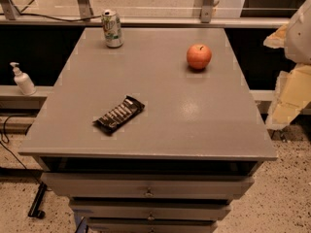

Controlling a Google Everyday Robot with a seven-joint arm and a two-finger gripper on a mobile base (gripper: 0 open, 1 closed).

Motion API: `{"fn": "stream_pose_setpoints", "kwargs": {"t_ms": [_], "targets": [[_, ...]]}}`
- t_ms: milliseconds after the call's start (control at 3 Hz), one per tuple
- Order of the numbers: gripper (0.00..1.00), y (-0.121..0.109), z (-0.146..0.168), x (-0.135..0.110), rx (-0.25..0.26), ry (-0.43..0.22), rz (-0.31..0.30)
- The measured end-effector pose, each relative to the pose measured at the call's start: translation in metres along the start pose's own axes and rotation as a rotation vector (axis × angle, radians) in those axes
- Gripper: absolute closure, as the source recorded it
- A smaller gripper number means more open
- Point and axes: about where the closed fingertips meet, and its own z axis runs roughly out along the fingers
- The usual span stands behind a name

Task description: Move apple near 7up can

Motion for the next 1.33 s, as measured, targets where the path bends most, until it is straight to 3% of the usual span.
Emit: {"fn": "stream_pose_setpoints", "kwargs": {"t_ms": [667,1333], "targets": [[0.0,-0.006,0.0,0.001,0.005,-0.019,-0.006],[0.0,-0.074,0.016,-0.012,0.046,-0.219,0.007]]}}
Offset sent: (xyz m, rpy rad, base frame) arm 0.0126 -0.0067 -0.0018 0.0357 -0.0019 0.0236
